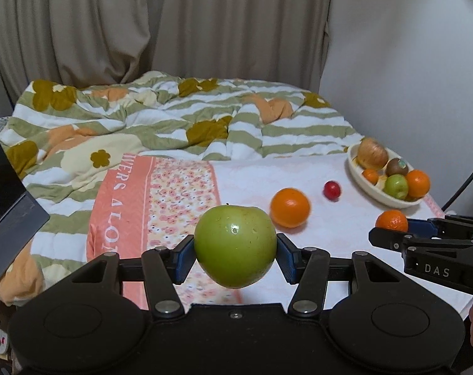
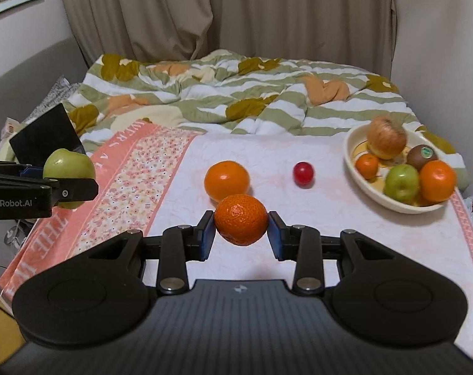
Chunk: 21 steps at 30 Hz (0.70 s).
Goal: Organize fruits
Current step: 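Carry the green apple and mandarin with both tools over the bowl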
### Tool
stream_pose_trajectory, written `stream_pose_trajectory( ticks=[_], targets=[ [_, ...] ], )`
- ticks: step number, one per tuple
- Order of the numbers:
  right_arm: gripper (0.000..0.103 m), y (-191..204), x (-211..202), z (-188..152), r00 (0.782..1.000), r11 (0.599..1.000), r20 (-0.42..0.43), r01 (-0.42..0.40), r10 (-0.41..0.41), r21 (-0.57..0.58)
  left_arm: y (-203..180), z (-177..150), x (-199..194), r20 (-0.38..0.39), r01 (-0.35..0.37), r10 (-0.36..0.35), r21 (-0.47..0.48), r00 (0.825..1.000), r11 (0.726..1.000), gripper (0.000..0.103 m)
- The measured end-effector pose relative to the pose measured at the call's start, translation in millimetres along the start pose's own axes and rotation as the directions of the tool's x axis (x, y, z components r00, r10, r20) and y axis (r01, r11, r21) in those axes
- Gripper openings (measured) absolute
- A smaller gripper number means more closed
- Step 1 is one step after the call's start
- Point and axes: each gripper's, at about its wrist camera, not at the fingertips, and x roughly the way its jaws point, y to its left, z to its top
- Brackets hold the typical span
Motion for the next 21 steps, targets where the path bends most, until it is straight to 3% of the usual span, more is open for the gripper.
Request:
stream_pose_trajectory(
  ticks=[9,21],
  targets=[
    [0.051,-65.8,-48.2,4.4,0.998,0.996,0.028,-0.061,0.063,-0.069,-77.3,11.4,-22.2,0.072,-0.046,0.051,-0.069,0.996,0.997,0.058],
    [0.051,-175.2,-64.4,23.9,0.996,0.99,0.062,-0.06,0.068,-0.128,-168.9,35.7,5.1,0.102,-0.037,0.05,-0.121,0.994,0.992,0.058]
  ],
)
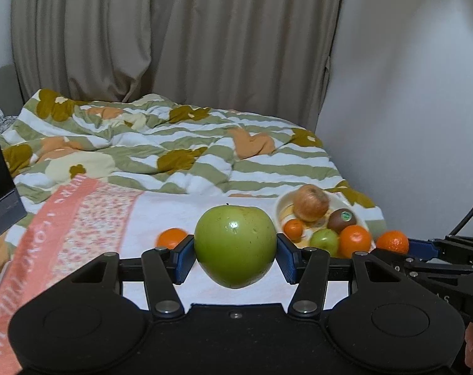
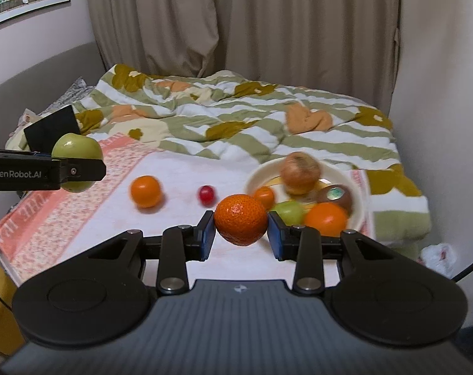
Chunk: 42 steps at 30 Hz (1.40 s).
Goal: Organize fruits
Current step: 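Carry the green apple and mandarin with both tools over the bowl, then open both tools to release the green apple and mandarin into the bowl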
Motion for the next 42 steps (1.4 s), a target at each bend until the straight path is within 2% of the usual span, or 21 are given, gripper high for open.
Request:
stream_pose_trajectory(
  ticks=[7,15,26,37,39,40,41,42],
  targets=[
    [0.051,-57.4,12.7,12.8,0.999,0.998,0.0,0.05,-0.05,0.028,-38.0,17.2,37.3,-0.029,0.038,-0.037,0.026,0.999,0.999,0.058],
    [0.051,-103.7,41.5,19.5,0.992,0.987,-0.026,0.124,-0.122,0.101,-67.4,37.6,106.2,-0.086,0.105,-0.097,0.087,0.992,0.991,0.058],
    [0.051,-135.9,100.6,19.4,0.984,0.975,-0.105,0.157,-0.141,0.16,-73.2,52.7,204.0,-0.177,0.13,-0.104,0.144,0.979,0.981,0.058],
    [0.051,-148.8,132.5,12.4,0.978,0.964,-0.162,0.165,-0.133,0.207,-73.7,43.7,246.9,-0.231,0.132,-0.092,0.16,0.969,0.978,0.059],
    [0.051,-150.4,134.3,12.0,0.978,0.964,-0.163,0.166,-0.133,0.21,-74.5,43.4,246.3,-0.224,0.143,-0.105,0.159,0.969,0.977,0.07],
    [0.051,-150.7,134.6,11.8,0.978,0.963,-0.164,0.165,-0.132,0.212,-75.1,43.9,243.9,-0.213,0.141,-0.106,0.161,0.971,0.977,0.088],
    [0.051,-150.6,134.6,11.9,0.978,0.963,-0.163,0.165,-0.132,0.213,-75.7,44.7,240.5,-0.197,0.136,-0.103,0.166,0.975,0.977,0.1],
    [0.051,-150.6,134.6,12.0,0.978,0.963,-0.164,0.165,-0.132,0.212,-75.9,45.7,236.4,-0.18,0.134,-0.102,0.174,0.978,0.976,0.1]
  ],
)
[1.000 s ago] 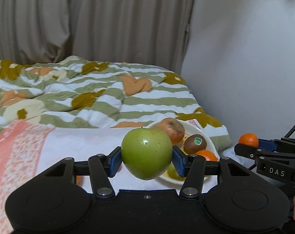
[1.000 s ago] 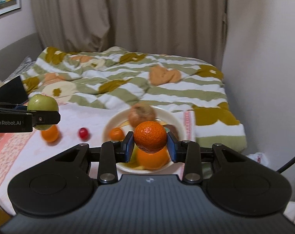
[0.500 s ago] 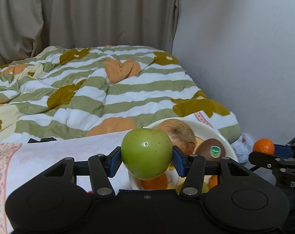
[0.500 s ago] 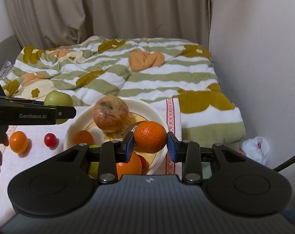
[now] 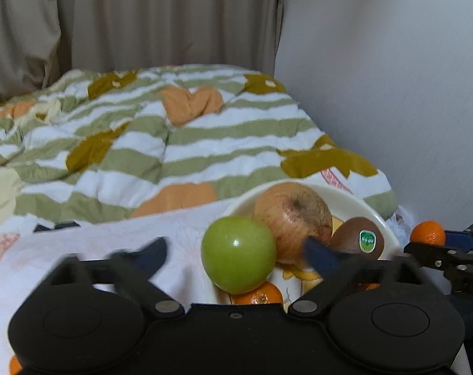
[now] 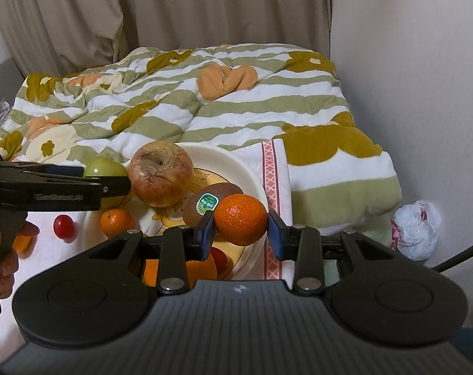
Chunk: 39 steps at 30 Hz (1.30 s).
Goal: Organize fruits
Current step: 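Open both tools to release the green apple and mandarin into the bowl, then withdraw both tools from the bowl toward the last orange and tomato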
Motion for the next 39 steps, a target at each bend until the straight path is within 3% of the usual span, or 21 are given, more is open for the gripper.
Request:
stream_pose_trajectory(
  ticks=[21,22,25,28,39],
  targets=[
    [0.053,4.8,21.3,-2.4,0.999,0.998,-0.04,-0.026,0.028,0.05,17.0,-18.7,-50.6,0.004,-0.022,0.022,-0.045,1.0,0.999,0.1],
    [0.061,4.5,20.4,-2.5,0.999,0.998,-0.036,-0.027,0.029,0.051,17.3,-19.7,-52.8,0.006,-0.025,0.025,-0.047,1.0,0.999,0.1],
    [0.103,5.4,13.2,-1.5,1.0,0.999,-0.012,-0.017,0.018,0.048,17.8,-23.1,-61.1,0.013,-0.027,0.028,-0.055,1.0,0.998,0.1],
    [0.103,6.4,-1.3,-1.5,0.999,0.999,0.044,-0.007,0.005,0.045,16.0,-27.0,-71.3,0.024,-0.034,0.036,-0.059,0.999,0.998,0.1],
    [0.103,15.5,-55.3,-7.2,0.997,1.0,0.074,-0.001,0.0,0.024,4.4,-44.6,-137.1,0.123,-0.093,0.102,-0.076,0.987,0.993,0.1]
  ],
)
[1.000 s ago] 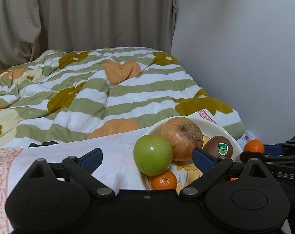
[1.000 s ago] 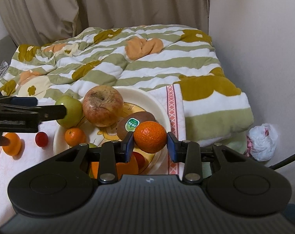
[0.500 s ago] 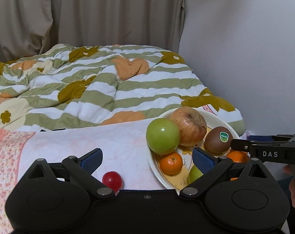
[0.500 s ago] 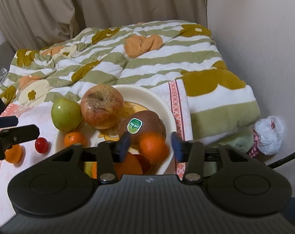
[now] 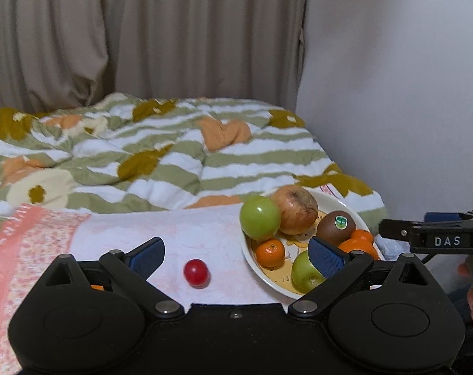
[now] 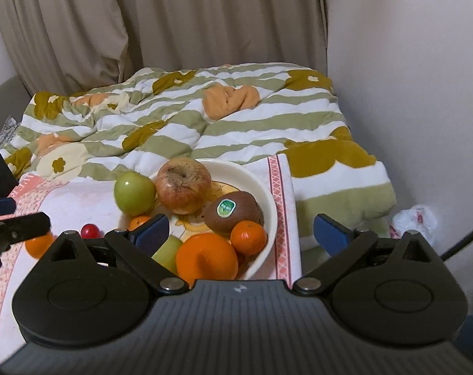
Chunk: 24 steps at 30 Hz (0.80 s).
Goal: Organize fruits
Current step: 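Withdraw both tools from the bowl toward the last orange and tomato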
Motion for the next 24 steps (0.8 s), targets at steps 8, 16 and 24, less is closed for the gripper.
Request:
stream_pose_trajectory(
  ticks=[8,16,24],
  targets=[
    [0.103,16.0,-62.4,-9.0,0.998,0.999,0.06,-0.024,0.025,-0.025,8.0,-19.0,-73.7,0.088,-0.078,0.081,-0.038,0.993,0.996,0.1],
    [0.103,37.2,-98.2,-16.2,0.993,0.995,0.082,-0.08,0.084,-0.052,29.4,-40.5,-121.9,0.106,-0.201,0.207,-0.062,0.973,0.978,0.103],
    [0.103,73.8,-98.8,-25.7,0.993,0.992,0.071,-0.082,0.089,-0.099,74.2,-55.2,-126.8,0.057,-0.259,0.264,-0.078,0.963,0.963,0.103]
  ],
)
